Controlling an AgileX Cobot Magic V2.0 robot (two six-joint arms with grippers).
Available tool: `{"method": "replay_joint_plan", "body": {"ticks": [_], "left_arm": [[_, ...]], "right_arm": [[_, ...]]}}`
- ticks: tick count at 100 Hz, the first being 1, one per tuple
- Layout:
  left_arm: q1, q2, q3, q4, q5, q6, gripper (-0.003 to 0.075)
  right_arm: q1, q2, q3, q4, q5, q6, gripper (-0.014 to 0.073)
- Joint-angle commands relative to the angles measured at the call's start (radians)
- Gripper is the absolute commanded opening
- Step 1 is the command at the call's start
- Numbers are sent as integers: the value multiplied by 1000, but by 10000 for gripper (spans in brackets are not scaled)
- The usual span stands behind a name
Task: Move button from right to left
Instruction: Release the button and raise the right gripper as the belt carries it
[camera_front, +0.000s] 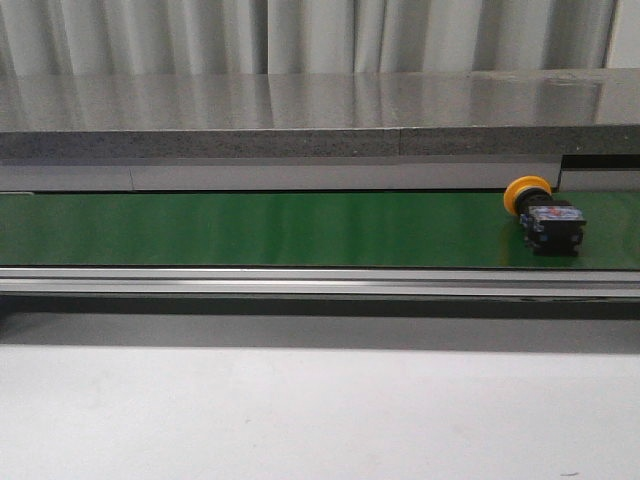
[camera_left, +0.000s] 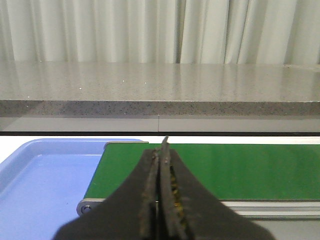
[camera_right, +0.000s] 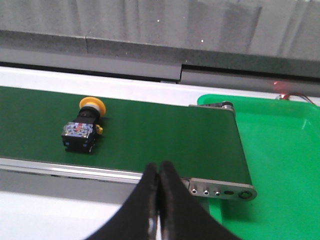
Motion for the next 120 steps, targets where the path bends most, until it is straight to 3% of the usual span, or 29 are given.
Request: {"method": "replay_joint_plan", "body": {"ticks": [1, 80, 101, 120], "left_arm": [[-2, -31, 45, -4, -79, -10, -20], [-2, -31, 45, -4, -79, -10, -20], [-2, -31, 38, -6, -188, -10, -20], [-2, 2, -94, -13, -2, -10, -20]], "right_arm": [[1, -34, -14, 1, -101, 3, -67], [1, -51, -14, 1, -97, 3, -67], [1, -51, -14, 1, -97, 3, -67], [1, -51, -14, 1, -97, 3, -67]]}}
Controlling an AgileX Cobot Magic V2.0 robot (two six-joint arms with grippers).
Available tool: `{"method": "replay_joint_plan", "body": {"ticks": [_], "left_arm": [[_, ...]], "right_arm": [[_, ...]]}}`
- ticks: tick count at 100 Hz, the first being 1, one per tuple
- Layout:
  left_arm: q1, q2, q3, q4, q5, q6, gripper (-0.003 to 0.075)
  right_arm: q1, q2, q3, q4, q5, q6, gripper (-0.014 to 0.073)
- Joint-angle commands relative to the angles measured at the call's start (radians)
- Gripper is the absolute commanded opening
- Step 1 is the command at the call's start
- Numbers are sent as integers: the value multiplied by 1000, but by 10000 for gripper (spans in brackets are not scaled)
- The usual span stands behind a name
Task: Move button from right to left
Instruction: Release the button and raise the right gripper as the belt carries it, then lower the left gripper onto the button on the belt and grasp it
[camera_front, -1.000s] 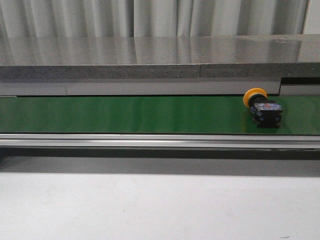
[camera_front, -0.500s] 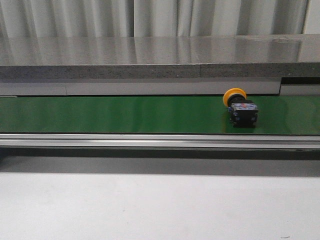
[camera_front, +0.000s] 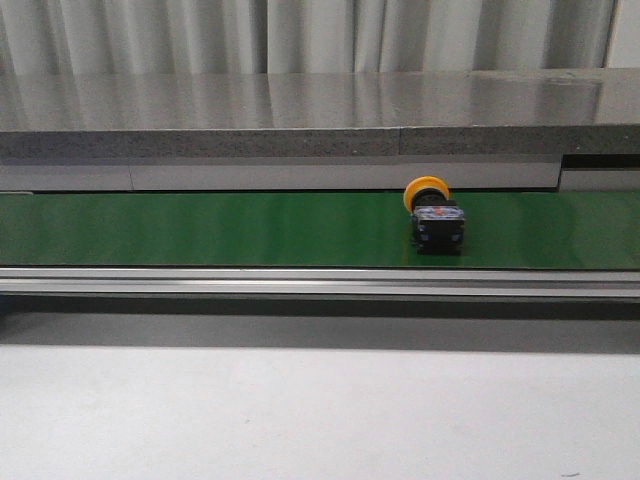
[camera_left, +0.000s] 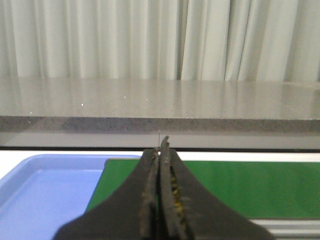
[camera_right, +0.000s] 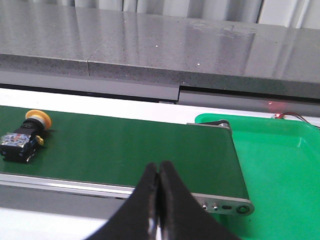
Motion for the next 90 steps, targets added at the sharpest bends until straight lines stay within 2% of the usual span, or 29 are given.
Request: {"method": "replay_joint_plan", "body": {"ticks": [1, 19, 46, 53, 58, 63, 80, 85, 90], "left_arm": [[-2, 9, -96, -10, 39, -10, -20], [-4, 162, -289, -10, 229, -10, -20], [-4, 504, -559, -10, 397, -10, -18], [-4, 595, -620, -10, 426, 11, 7], [-4, 654, -657, -10, 438, 33, 62], [-4, 709, -689, -10, 439, 52, 150], [-4, 879, -781, -51, 432, 52, 581], [-4, 927, -813, -69, 440, 52, 648], [-11, 974, -839, -71, 445, 52, 666]], "right_arm": [[-1, 10, -26, 1, -83, 3, -67], [-1, 10, -26, 1, -83, 3, -67], [-1, 10, -26, 1, -83, 3, -67], [-1, 10, -26, 1, -83, 3, -67], [-1, 10, -26, 1, -83, 3, -67], [-1, 10, -26, 1, -83, 3, -67], [-1, 10, -26, 1, -83, 3, -67], [-1, 10, -26, 1, -83, 3, -67], [-1, 10, -26, 1, -83, 3, -67]]}}
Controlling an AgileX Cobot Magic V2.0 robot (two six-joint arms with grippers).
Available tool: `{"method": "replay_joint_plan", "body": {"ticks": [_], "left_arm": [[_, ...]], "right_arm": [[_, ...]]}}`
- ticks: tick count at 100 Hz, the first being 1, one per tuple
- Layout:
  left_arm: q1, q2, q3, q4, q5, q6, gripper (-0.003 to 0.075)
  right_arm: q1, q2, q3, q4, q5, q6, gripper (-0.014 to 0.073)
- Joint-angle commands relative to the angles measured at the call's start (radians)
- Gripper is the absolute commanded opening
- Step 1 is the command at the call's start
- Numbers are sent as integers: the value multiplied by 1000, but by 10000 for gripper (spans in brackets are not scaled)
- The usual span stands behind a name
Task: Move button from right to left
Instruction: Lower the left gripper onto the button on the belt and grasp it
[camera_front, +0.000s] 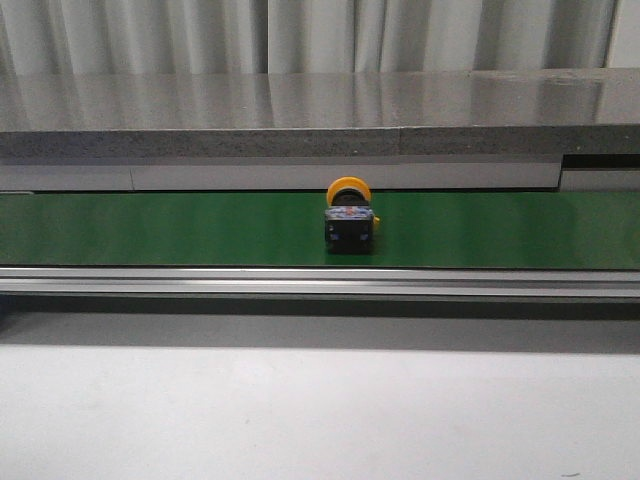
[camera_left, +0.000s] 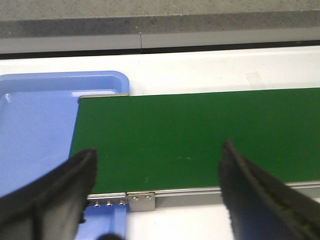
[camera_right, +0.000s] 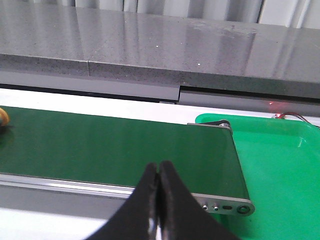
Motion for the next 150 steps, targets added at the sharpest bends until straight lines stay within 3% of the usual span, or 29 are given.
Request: {"method": "replay_joint_plan", "body": {"ticks": [1, 22, 33, 74, 100, 150], "left_arm": [[-14, 75, -82, -33, -51, 2, 664], [-104, 256, -203, -33, -40, 2, 619], [-170, 357, -295, -42, 57, -13, 619], [-333, 657, -545, -8, 259, -228, 619], [-442, 771, -654, 141, 328, -386, 619], [-456, 916, -706, 149, 363, -446, 619]], "right_arm": [[-1, 10, -26, 1, -83, 1, -67], [-1, 10, -26, 1, -83, 1, -67], [-1, 10, -26, 1, -83, 1, -67], [-1, 10, -26, 1, -83, 1, -67], [-1, 10, -26, 1, -83, 1, -67], [-1, 10, -26, 1, -83, 1, -67]]}}
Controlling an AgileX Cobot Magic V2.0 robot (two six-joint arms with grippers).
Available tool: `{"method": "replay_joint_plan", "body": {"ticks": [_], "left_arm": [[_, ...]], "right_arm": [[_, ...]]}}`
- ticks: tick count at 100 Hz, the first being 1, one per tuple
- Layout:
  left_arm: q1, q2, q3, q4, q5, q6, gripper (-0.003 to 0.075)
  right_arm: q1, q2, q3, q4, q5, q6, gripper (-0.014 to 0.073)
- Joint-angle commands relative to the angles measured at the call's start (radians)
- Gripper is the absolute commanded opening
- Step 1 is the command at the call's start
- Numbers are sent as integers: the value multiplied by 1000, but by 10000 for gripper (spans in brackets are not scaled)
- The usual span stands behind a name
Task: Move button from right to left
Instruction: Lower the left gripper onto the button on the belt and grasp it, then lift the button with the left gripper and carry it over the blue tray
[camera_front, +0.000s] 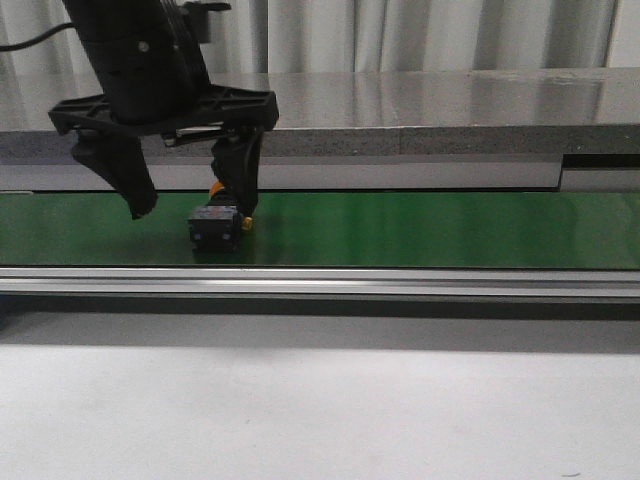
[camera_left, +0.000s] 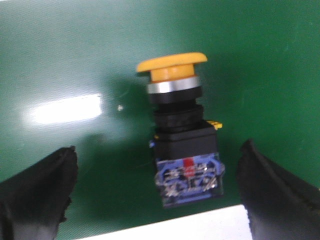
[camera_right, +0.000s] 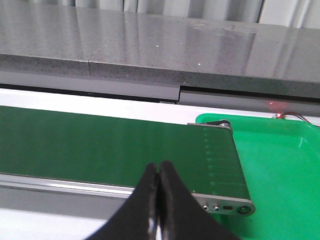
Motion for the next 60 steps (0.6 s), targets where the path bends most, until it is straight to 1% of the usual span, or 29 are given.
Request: {"method": "replay_joint_plan", "body": {"ticks": [1, 9, 14, 19, 24, 26, 31, 38, 45, 60], "left_arm": [[-6, -28, -30, -5, -22, -12, 619], [-6, -23, -30, -5, -31, -12, 615], [-6, -23, -30, -5, -39, -16, 582], [-4, -23, -30, -5, -39, -18, 515], [1, -23, -30, -5, -39, -18, 410], [0, -23, -30, -5, -39, -18, 382], [1, -23, -30, -3, -39, -18, 270], [5, -23, -30, -3, -34, -18, 168], [9, -23, -30, -3, -26, -18, 121], [19, -34, -30, -1, -5, -19, 116]], "right_arm": [[-1, 10, -26, 1, -83, -1, -67], [-1, 10, -26, 1, -83, -1, -67], [-1, 10, -26, 1, -83, -1, -67], [-1, 10, -26, 1, -83, -1, -67], [-1, 10, -26, 1, -83, -1, -67], [-1, 10, -26, 1, -83, -1, -67], [-1, 10, -26, 1, -83, -1, -67], [-1, 10, -26, 1, -83, -1, -67], [-1, 10, -26, 1, -83, -1, -67], [-1, 10, -26, 1, -83, -1, -67]]}}
